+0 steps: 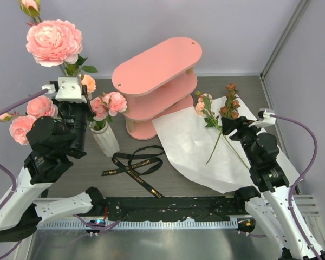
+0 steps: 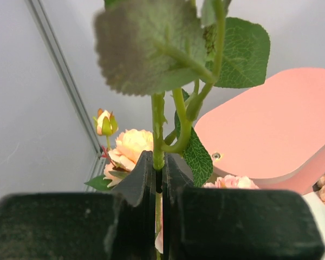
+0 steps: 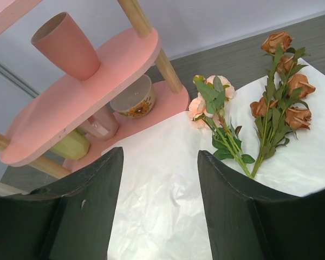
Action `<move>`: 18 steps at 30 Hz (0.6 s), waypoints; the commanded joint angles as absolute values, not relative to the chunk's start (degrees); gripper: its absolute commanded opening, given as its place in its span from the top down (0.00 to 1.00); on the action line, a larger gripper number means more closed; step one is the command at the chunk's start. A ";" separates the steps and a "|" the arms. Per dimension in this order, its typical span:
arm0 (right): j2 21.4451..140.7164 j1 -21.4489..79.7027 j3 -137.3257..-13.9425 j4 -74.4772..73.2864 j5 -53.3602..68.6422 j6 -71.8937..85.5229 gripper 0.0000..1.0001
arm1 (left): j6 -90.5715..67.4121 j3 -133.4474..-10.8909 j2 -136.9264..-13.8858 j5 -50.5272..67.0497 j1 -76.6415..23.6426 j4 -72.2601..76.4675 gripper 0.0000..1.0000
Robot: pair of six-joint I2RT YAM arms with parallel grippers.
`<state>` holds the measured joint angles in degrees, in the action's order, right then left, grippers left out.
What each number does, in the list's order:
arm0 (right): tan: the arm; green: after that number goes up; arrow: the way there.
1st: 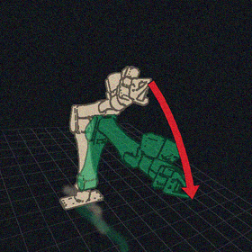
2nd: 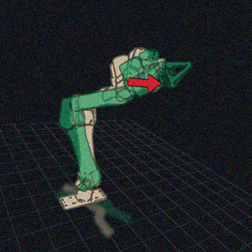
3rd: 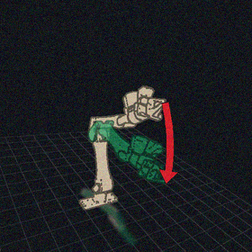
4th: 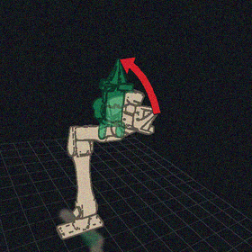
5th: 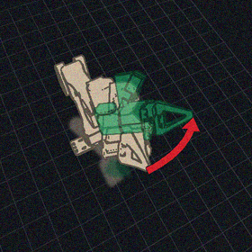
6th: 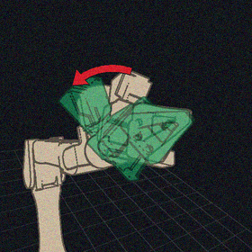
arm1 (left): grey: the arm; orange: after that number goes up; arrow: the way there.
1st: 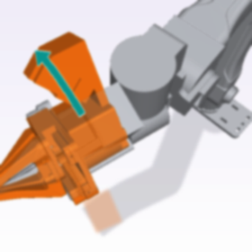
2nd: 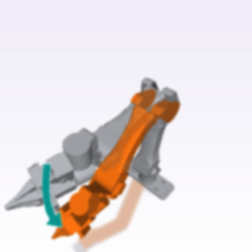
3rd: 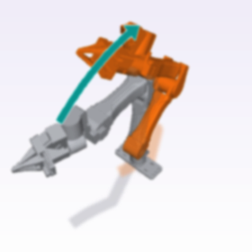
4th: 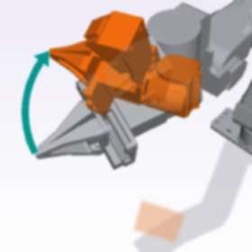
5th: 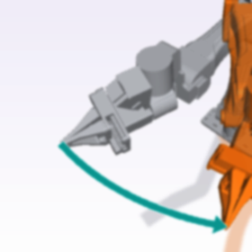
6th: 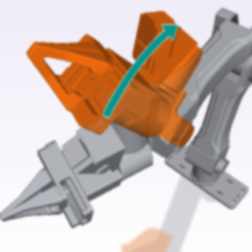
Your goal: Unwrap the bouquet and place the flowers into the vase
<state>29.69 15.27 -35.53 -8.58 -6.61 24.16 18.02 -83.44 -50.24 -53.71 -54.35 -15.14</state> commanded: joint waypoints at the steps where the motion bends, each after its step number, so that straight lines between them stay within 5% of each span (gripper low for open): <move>1: 29.00 15.21 -35.33 -6.86 -7.30 24.08 0.37 | 17.40 -77.71 -47.56 -58.35 -54.23 -4.58 1.00; 12: 28.83 15.12 -35.07 -7.38 -7.03 24.17 0.37 | 21.36 -63.56 -43.24 -67.32 -51.86 9.93 1.00; 18: 28.65 15.12 -34.98 -7.47 -6.59 24.35 0.37 | 17.14 -61.00 -42.28 -67.85 -50.54 8.18 0.80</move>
<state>29.36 15.27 -34.85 -9.06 -6.55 24.18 20.67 -61.65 -43.27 -66.02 -51.33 4.23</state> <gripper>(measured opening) 0.628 0.143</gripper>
